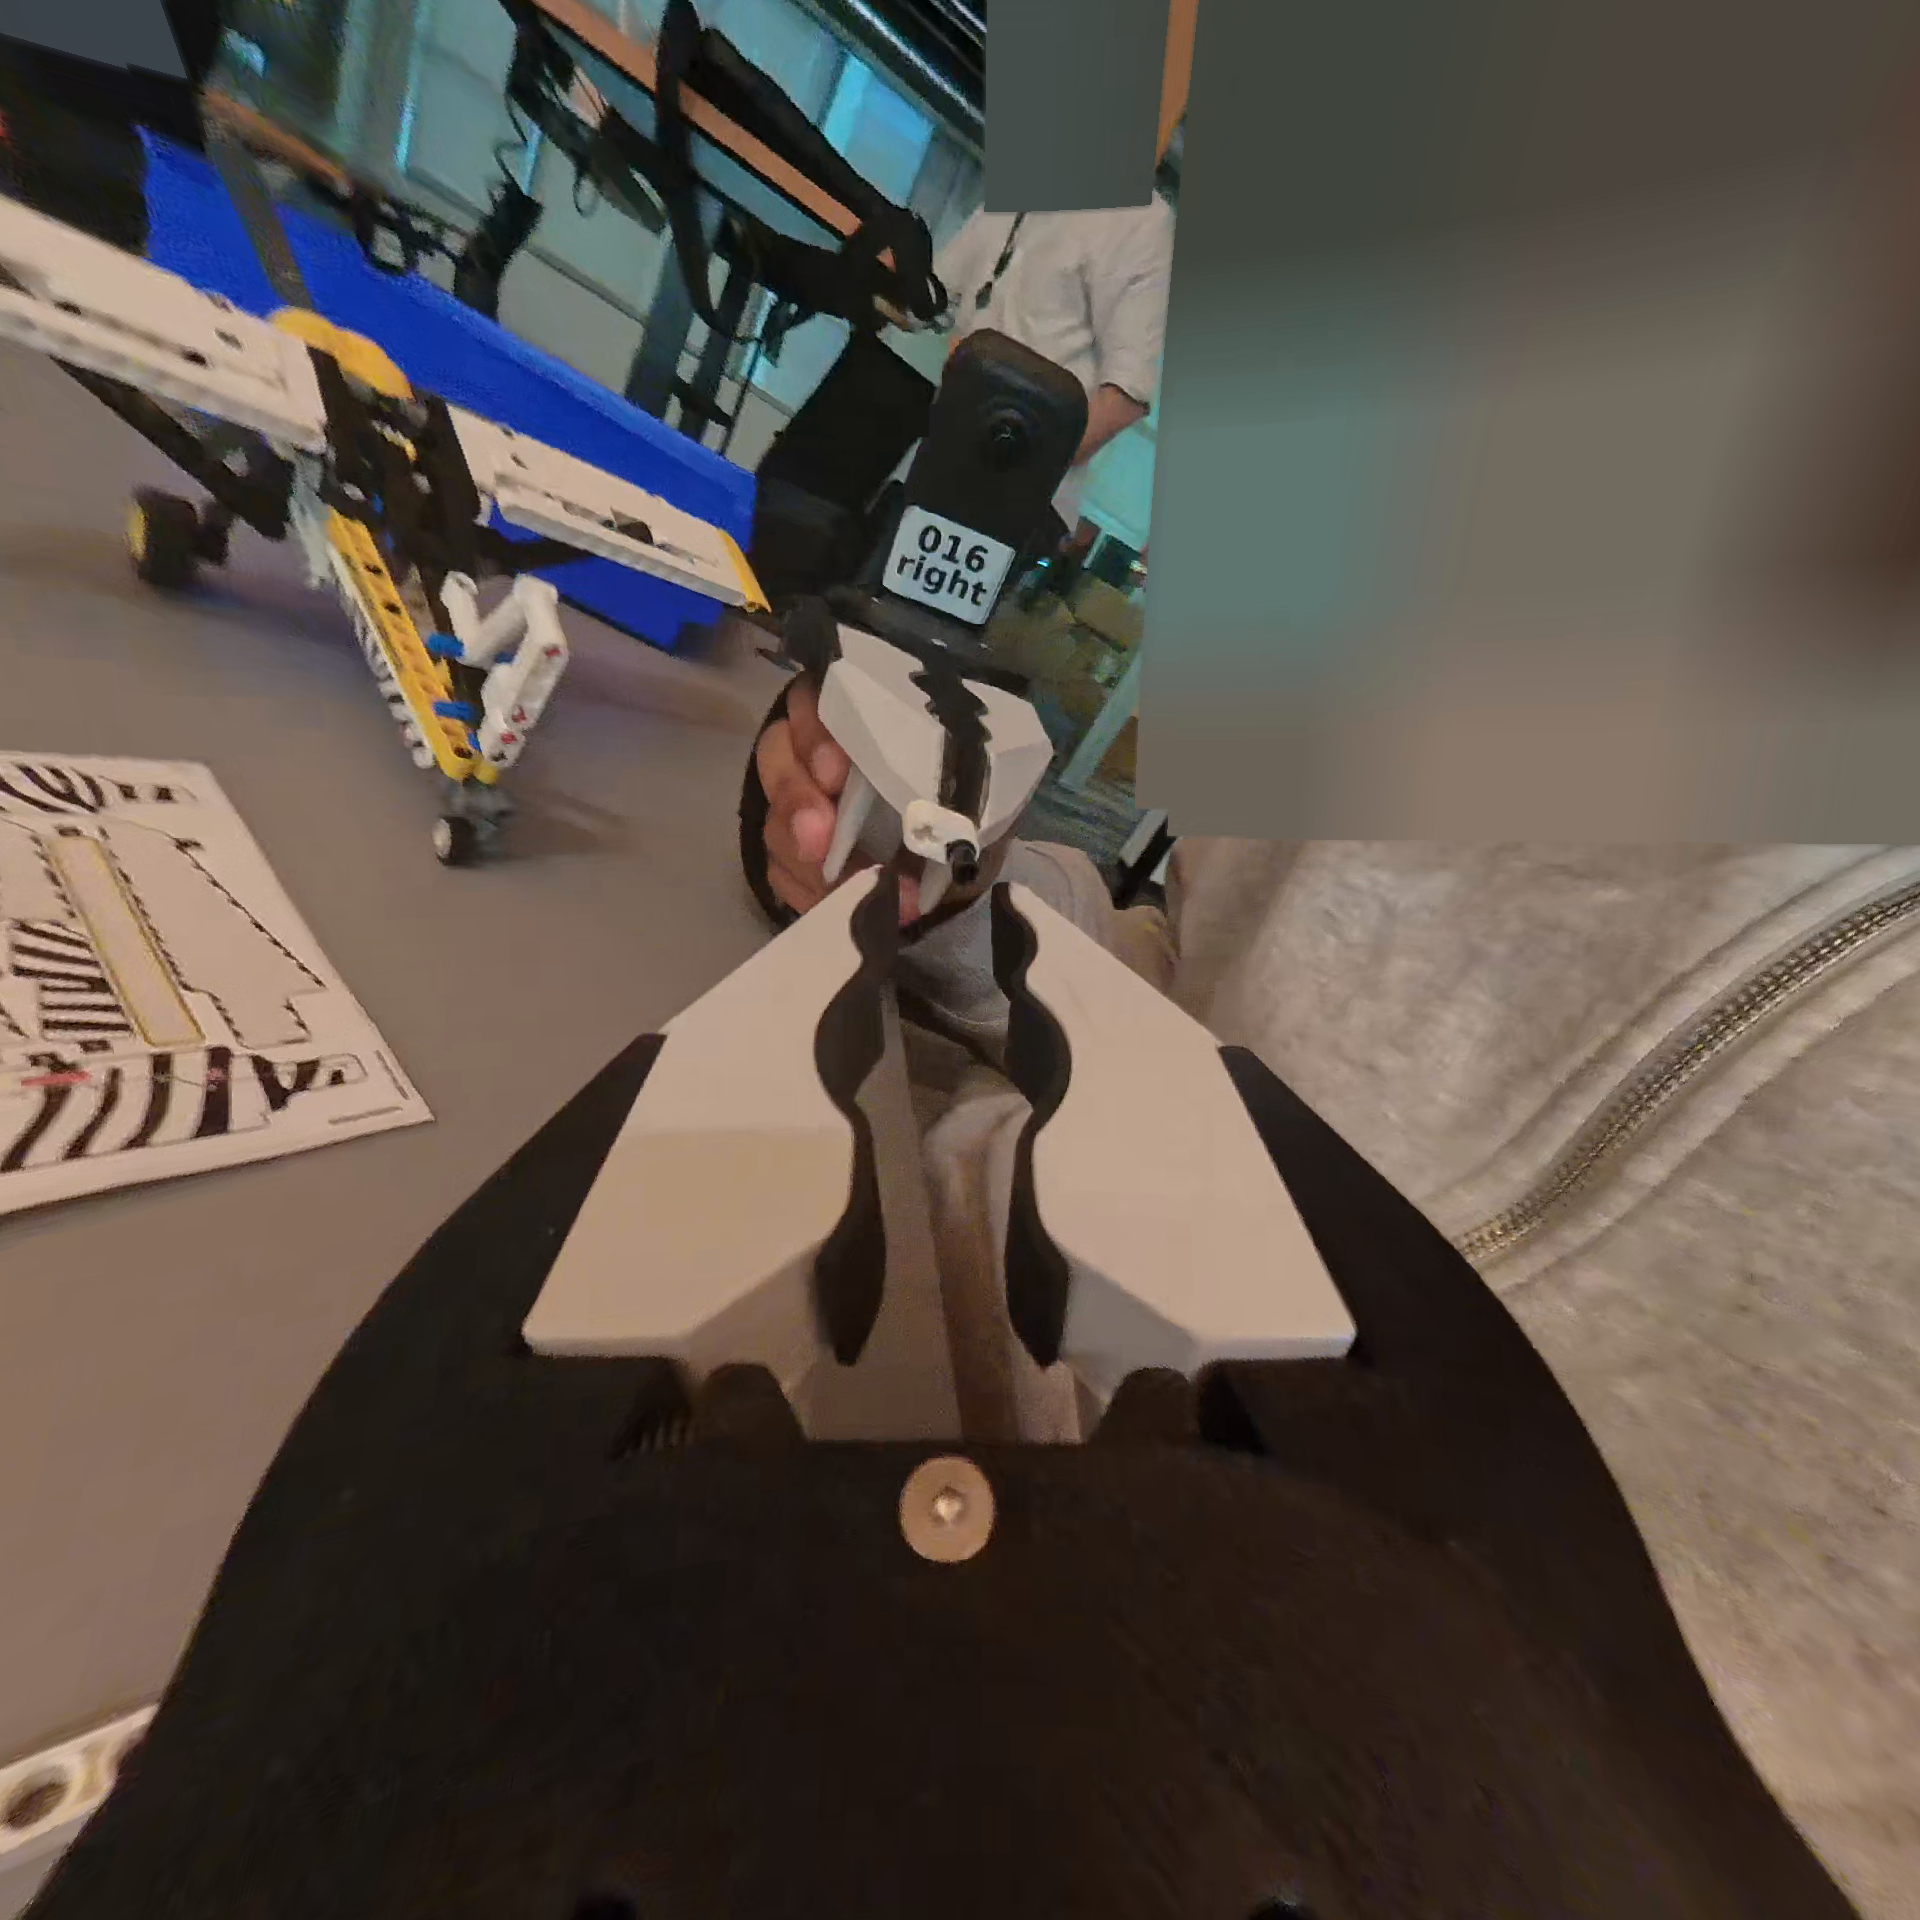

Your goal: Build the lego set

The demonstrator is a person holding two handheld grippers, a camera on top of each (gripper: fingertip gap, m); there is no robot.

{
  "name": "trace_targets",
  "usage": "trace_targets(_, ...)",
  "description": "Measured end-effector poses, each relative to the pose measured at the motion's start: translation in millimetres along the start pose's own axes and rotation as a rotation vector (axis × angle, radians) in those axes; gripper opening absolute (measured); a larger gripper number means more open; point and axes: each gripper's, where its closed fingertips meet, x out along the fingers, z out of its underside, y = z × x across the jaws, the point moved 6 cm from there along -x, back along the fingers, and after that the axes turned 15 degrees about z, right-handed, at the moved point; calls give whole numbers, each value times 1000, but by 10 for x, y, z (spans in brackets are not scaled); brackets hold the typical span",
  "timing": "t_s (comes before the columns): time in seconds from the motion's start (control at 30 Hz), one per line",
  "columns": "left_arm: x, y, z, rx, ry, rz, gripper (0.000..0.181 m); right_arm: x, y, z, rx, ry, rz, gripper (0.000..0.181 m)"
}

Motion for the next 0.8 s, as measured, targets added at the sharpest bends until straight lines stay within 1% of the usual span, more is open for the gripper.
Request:
trace_targets(0.13, 18, 28, 2, 94, -15, -16, 16, 17, 0, 12, 28, -18, -7, 3)
trace_targets(0.23, 25, 45, -2, 136, -21, -32, 7, 29, -4, 24, 36, -32, -10, 3)
trace_targets(0.37, 24, 45, -3, 152, -24, -46, 2, 38, -6, 23, 44, -32, -7, 3)
trace_targets(0.57, 6, 54, -2, 163, -32, -56, 2, 56, -6, 34, 51, -45, -14, 3)
trace_targets(0.6, -8, 47, 2, 165, -52, -71, 2, 57, -5, 48, 35, -65, -5, 4)
trace_targets(0.67, -88, 18, -4, 166, -95, -130, 2, 55, 40, 101, -32, -134, 69, 27)
trace_targets(0.7, -144, 6, -15, 164, -112, -162, 2, 45, 68, 143, -73, -185, 110, 31)
trace_targets(0.8, -284, -28, 17, 137, -193, -246, 2, 27, 90, 353, -178, -397, 156, 28)
